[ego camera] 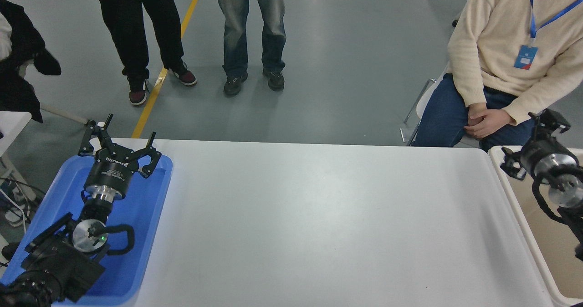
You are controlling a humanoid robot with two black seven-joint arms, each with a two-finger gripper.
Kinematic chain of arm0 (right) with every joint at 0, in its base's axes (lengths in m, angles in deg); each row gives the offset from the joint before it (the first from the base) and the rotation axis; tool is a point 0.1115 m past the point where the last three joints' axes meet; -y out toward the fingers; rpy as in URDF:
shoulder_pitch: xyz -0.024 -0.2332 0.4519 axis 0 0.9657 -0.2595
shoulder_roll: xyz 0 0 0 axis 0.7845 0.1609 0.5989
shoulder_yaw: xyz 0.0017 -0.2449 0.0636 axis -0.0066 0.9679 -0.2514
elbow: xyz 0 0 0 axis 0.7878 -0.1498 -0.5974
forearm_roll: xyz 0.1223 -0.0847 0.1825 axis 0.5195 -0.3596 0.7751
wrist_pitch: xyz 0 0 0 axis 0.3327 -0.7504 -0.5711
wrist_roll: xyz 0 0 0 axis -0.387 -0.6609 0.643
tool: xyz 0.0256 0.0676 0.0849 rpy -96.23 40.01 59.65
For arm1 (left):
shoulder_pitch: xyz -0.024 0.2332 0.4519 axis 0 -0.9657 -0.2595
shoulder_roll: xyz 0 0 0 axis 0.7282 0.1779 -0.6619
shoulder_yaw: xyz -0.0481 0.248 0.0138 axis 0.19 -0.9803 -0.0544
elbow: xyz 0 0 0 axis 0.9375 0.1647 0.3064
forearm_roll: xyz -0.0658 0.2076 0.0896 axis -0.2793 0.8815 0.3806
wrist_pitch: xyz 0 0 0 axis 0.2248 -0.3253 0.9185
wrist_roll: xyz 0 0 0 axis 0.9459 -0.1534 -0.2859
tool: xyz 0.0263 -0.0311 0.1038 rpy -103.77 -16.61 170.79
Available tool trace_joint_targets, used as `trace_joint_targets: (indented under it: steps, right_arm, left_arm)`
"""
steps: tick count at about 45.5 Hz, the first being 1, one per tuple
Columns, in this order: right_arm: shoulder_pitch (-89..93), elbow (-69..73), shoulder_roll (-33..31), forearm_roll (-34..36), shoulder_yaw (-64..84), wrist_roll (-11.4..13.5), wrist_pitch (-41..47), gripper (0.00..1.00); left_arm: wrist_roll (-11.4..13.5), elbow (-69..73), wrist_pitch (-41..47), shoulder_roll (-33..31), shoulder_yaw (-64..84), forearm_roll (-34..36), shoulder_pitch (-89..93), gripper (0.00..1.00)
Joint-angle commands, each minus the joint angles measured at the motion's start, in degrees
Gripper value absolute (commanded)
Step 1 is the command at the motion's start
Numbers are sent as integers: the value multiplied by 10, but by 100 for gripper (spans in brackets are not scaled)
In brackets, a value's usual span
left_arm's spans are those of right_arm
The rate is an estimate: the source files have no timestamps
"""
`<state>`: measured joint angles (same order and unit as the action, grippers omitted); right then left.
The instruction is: Pick up paper ball place in dustbin
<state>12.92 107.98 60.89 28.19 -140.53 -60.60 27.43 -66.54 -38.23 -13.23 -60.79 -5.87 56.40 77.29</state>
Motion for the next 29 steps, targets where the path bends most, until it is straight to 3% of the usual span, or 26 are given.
trace_joint_targets:
  steps: [1,6,11,29]
  right_arm:
    - [58,60,76,-89,-42,-103,-9,100]
    - [76,82,106,-114,-43,-142,-24,100]
    - [86,96,137,-133,-45,-163,-39,100]
    - [106,89,188,-139,-70,-164,-47,100]
  left_arm:
    - [0,-1,0,0,0,0,0,100]
    - [0,0,0,0,0,0,0,100]
    - [0,0,0,0,0,0,0,100]
    - [0,-1,0,0,0,0,0,100]
